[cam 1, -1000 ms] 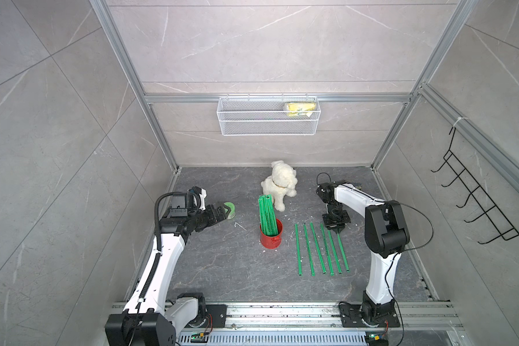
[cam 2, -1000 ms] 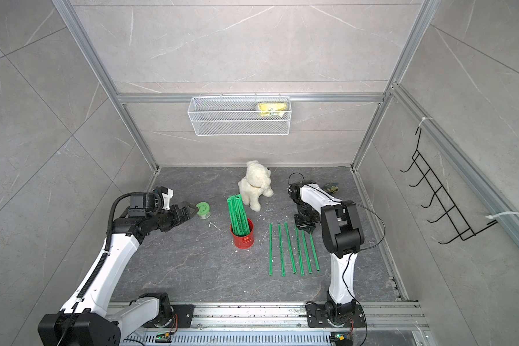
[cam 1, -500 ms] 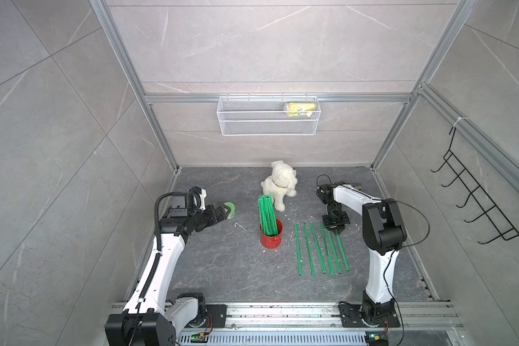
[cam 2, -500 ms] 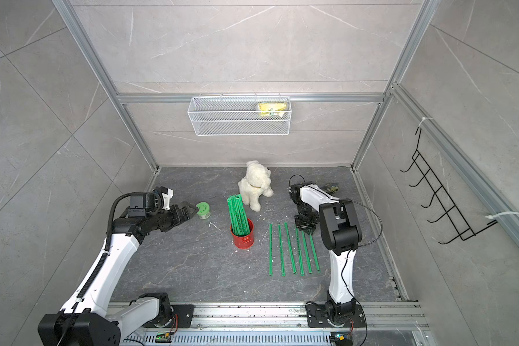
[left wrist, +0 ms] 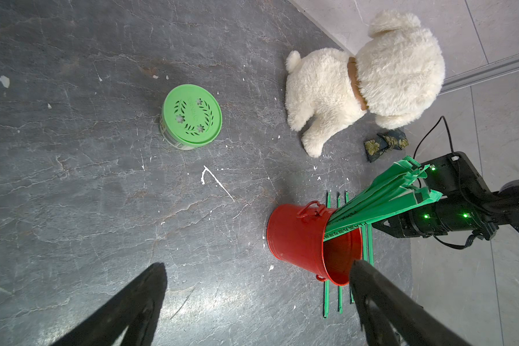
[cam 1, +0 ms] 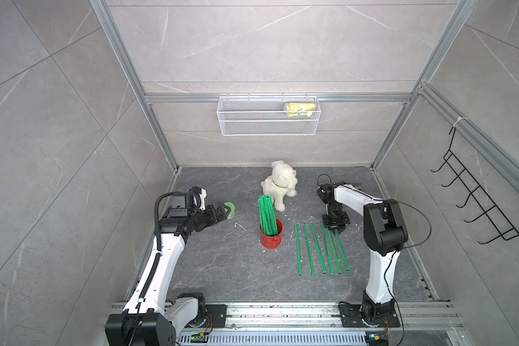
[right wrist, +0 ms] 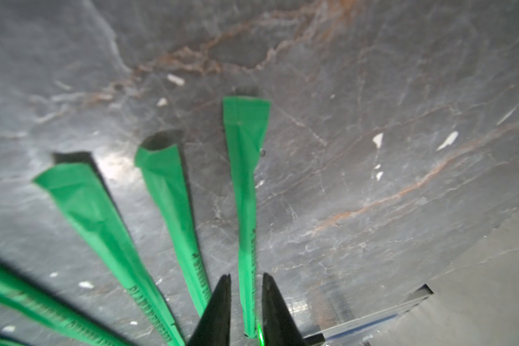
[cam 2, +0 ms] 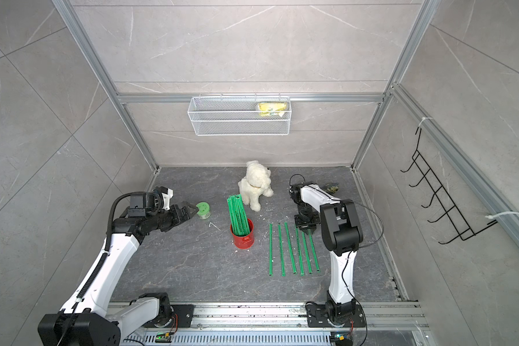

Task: Take the straws out of the storage container
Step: Place the straw at the center of the board.

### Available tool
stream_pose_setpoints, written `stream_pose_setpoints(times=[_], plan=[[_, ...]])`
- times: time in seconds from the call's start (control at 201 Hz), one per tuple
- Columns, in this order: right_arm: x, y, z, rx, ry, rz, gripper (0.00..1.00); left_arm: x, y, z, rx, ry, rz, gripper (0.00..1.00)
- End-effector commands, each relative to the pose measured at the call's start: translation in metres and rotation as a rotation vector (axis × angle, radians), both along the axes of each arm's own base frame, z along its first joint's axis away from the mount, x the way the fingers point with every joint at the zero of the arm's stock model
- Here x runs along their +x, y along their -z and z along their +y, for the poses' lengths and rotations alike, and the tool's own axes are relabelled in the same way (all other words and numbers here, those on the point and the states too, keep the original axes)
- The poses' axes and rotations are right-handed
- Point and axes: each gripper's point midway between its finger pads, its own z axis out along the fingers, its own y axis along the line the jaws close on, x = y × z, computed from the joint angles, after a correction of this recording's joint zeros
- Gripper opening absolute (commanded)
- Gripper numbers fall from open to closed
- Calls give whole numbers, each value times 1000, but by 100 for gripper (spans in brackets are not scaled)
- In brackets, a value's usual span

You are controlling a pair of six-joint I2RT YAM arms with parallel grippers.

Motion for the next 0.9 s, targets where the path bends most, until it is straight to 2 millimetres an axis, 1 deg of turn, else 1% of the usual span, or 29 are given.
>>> stream_pose_setpoints(times=[0.0,0.09,0.144,0.159,0.164,0.169,0.229,0.289,0.338,0.388,0.488,0.672,0.747,0.891], plan=[[5,-44,17,108,-18,-146,23,2,-15,-4,-6,36,-37,100],[8,-81,40,210,-57,-291,24,2,-15,-4,-5,35,-35,100],[8,-104,56,274,-83,-377,25,2,-14,-4,-5,35,-34,100],[8,-108,61,290,-91,-391,26,2,-14,-4,-4,34,-34,100],[7,-112,62,295,-95,-405,26,2,-14,-4,-4,33,-34,100],[7,-112,63,297,-95,-404,26,2,-14,-4,-4,34,-35,100],[5,-135,79,346,-122,-485,27,2,-14,-4,-3,32,-34,100],[3,-155,98,388,-161,-555,27,2,-14,-4,-2,32,-33,100],[1,-166,114,420,-194,-598,27,2,-13,-4,-1,31,-32,100],[-1,-176,135,458,-238,-638,27,2,-13,-3,-1,31,-31,100],[-6,-185,172,507,-322,-686,28,2,-13,-3,1,30,-32,100],[-13,-189,231,558,-442,-729,29,2,-12,-3,2,28,-29,100],[-15,-188,251,571,-474,-732,30,2,-13,-3,4,27,-31,100],[-17,-180,282,593,-516,-720,31,2,-12,-3,5,28,-27,100]])
